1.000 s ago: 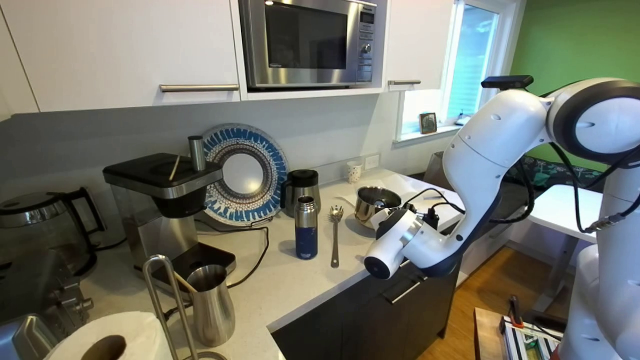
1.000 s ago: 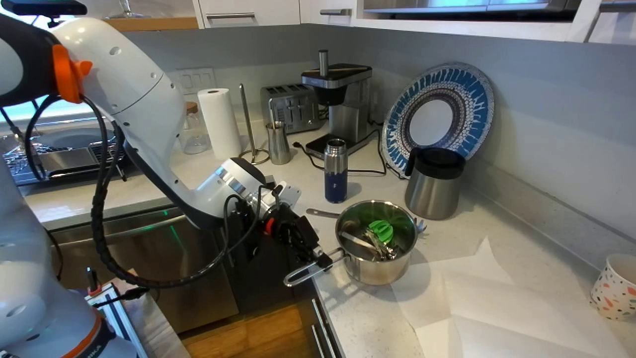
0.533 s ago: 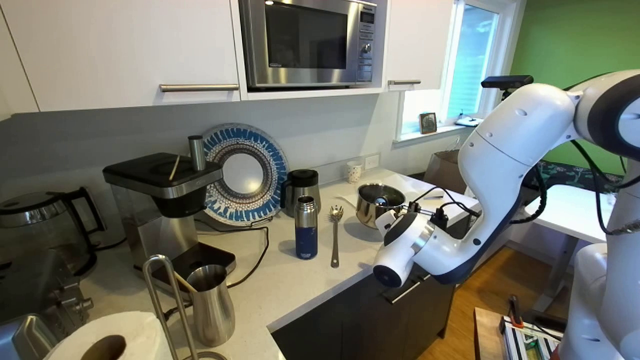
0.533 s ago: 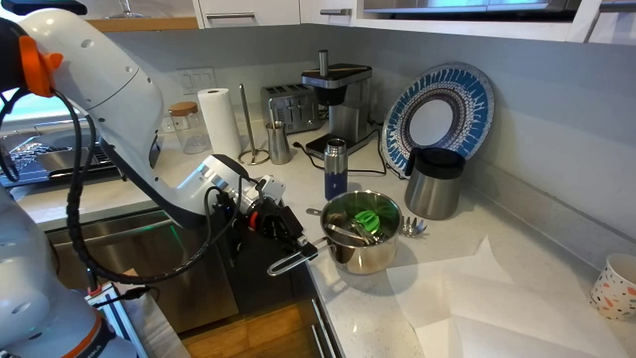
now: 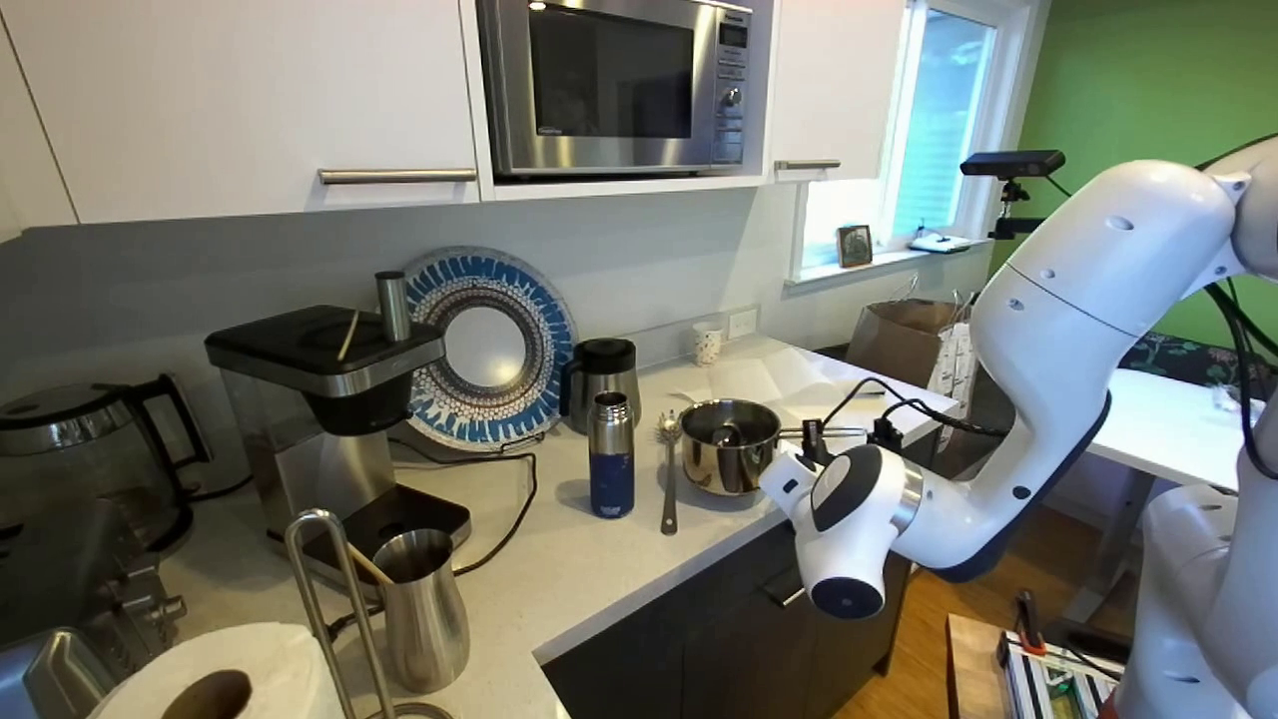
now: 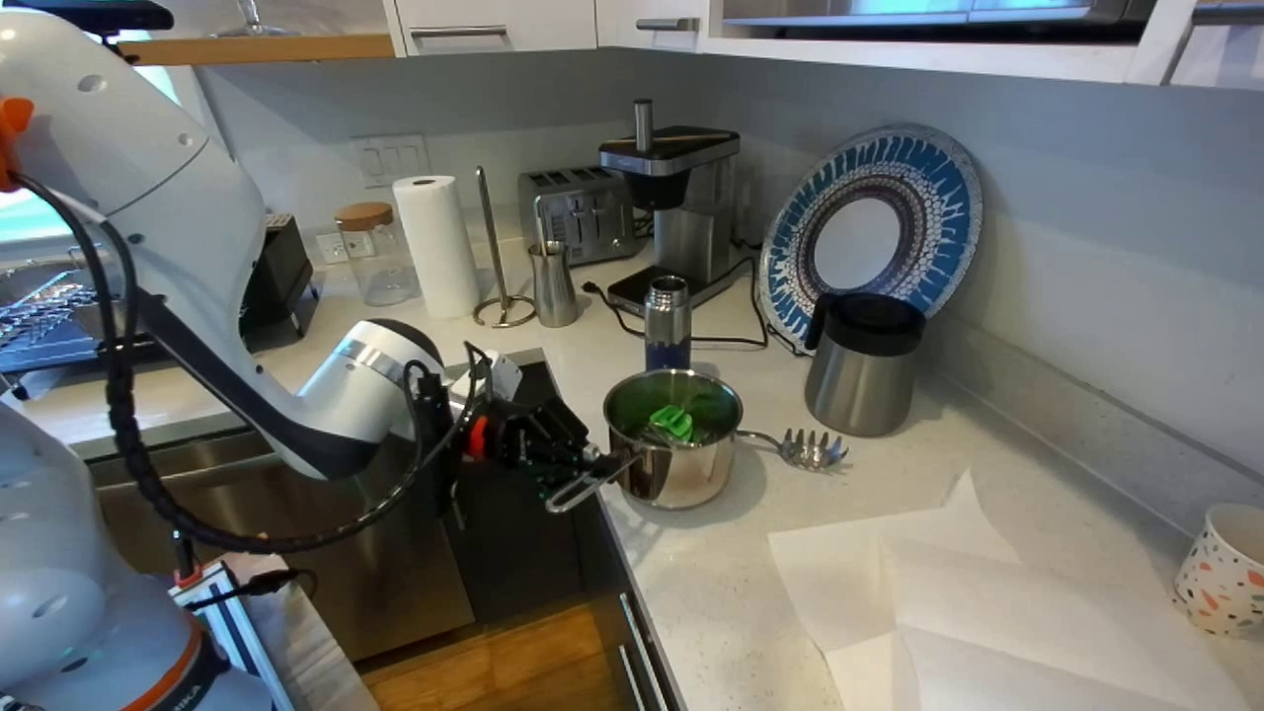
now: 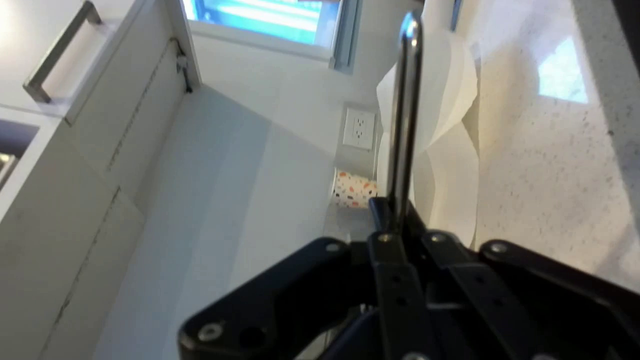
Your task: Move the pot to the left
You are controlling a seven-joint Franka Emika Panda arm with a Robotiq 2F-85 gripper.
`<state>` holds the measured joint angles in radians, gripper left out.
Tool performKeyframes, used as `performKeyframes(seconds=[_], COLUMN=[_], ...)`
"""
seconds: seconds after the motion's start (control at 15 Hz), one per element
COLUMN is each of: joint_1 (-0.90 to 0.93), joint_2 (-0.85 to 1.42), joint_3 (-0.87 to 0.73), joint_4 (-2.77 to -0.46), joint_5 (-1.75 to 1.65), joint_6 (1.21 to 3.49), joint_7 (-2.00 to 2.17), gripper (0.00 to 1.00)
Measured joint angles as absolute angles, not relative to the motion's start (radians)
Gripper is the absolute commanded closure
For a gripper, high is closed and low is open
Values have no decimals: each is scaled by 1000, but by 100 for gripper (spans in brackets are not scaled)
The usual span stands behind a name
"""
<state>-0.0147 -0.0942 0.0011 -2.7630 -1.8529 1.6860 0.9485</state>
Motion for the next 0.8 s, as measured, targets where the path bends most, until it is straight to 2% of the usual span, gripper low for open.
performKeyframes(seconds=[0.33,0.4,0.47,0.8], joint_1=[-18,-20,-22,-26], joint_2=[-113,-124,-138,-168], joint_3=[-19,-29,-39,-57], joint_4=[-2739,-2740,-2743,-2757], joint_5=[-2080,-2114,-2139,-2157], joint_6=[1866,1902,1933,1969], joint_7=[940,940,940,937], gripper=[99,94,94,94])
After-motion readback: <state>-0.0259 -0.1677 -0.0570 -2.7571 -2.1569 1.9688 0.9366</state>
